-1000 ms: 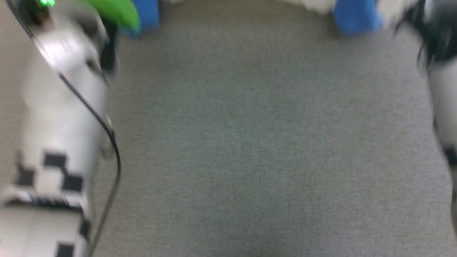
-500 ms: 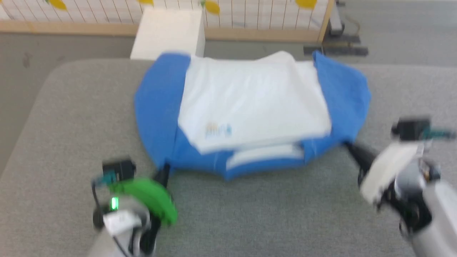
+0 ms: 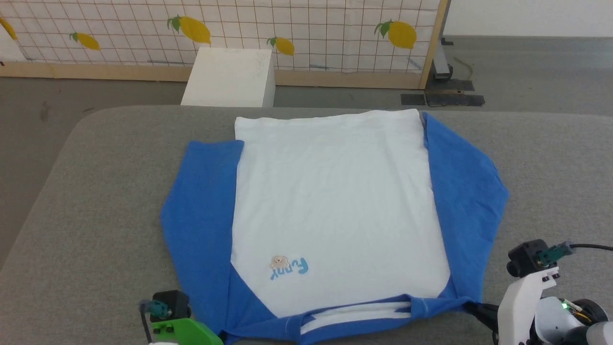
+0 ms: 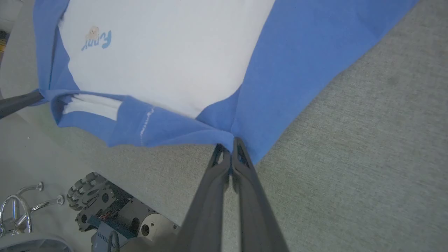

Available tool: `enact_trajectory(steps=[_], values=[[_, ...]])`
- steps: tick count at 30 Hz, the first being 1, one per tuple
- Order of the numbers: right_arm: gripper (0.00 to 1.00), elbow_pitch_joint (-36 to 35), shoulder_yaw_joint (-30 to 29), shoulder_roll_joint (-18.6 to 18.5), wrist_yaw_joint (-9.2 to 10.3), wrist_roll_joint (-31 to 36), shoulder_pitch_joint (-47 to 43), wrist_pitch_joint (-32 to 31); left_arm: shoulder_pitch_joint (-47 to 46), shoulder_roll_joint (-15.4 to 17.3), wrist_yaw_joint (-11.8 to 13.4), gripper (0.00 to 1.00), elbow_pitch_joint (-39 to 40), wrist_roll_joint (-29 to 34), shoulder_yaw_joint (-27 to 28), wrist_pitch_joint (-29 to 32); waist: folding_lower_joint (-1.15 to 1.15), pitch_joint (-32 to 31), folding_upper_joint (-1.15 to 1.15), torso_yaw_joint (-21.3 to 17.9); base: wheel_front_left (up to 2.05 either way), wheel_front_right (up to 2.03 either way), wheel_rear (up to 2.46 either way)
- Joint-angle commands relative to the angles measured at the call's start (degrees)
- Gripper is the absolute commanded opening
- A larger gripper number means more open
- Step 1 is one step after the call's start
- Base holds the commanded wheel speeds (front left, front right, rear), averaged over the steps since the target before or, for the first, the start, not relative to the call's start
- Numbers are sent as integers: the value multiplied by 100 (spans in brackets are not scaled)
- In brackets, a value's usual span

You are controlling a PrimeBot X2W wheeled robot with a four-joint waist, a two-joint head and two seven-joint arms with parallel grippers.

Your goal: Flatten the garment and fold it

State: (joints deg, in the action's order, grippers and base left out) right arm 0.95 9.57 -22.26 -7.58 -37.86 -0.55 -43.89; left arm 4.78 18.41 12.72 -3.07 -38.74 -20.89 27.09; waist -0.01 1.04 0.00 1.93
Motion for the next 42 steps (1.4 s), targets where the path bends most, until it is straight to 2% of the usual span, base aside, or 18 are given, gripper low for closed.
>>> enact_trajectory(steps=[1, 4, 8, 13, 14, 15, 16, 17, 20, 24, 29, 32, 34, 37, 40, 42], values=[[0, -84, -65, 10, 9, 134, -42, -120, 78, 102, 72, 0, 24, 74, -13, 74, 1, 40, 0, 9, 0, 0, 0], [0, -203, -41, 174, 9, 458, -33, -453, 33, 120, 121, 0, 24, 119, -97, 222, 1, 115, 0, 19, 0, 0, 0], [0, -96, 338, 335, 9, 747, -6, -890, -125, 74, 130, 0, -159, 156, -150, 243, 1, 200, 0, 58, 0, 0, 0], [0, 169, 614, 415, 9, 923, 13, -1073, -217, -25, 128, 0, -359, 101, -128, 164, 1, 256, 0, 83, 0, 0, 0], [0, 198, 621, 425, 9, 948, 25, -1048, -231, -37, 122, 5, -382, 97, -127, 145, 1, 267, 0, 87, 0, 0, 0], [0, 221, 624, 429, 9, 975, 38, -1014, -244, -55, 109, 37, -400, 80, -123, 126, 1, 275, 0, 91, 0, 0, 0], [43, 231, 609, 442, 9, 987, 57, -942, -252, -78, 106, 100, -412, 44, -101, 109, 1, 278, 0, 91, 0, 0, 0], [100, 235, 559, 457, 9, 996, 76, -859, -254, -82, 107, 100, -414, 12, -77, 110, 1, 275, 0, 88, 0, 0, 0], [100, 185, 448, 431, 9, 947, 93, -808, -223, -36, 167, 100, -331, -73, 23, 171, 1, 237, 0, 76, 0, 0, 0], [100, -83, 148, 361, 9, 674, 15, -963, -75, 198, 299, 100, 38, -175, 180, 432, 1, 131, 0, 53, 0, 0, 0], [100, -594, -503, 273, 9, 361, -86, -1362, 216, 577, 550, 100, 747, -267, 452, 760, 1, 48, 0, 12, 0, 0, 0], [100, -805, -1038, 333, 9, 321, -18, -1475, 315, 694, 717, 100, 1141, -249, 659, 715, 1, 72, 0, 6, 0, 0, 0], [100, -889, -1431, 429, 9, 435, 135, -1438, 280, 707, 781, 100, 1363, -167, 867, 401, 1, 119, 0, 0, 0, 0, 0], [100, -844, -1995, 670, 9, 656, 549, -1281, 73, 498, 764, 100, 1564, -58, 1251, -524, 1, 276, 0, 13, 0, 0, 0], [100, -639, -2322, 858, 9, 874, 1077, -976, -168, 187, 567, 100, 1575, -29, 1514, -1535, 1, 454, 0, 32, 0, 0, 0], [100, -414, -2471, 925, 9, 995, 1433, -851, -317, 89, 382, 100, 1510, 98, 1588, -2171, 1, 629, 0, 48, 0, 0, 0]])
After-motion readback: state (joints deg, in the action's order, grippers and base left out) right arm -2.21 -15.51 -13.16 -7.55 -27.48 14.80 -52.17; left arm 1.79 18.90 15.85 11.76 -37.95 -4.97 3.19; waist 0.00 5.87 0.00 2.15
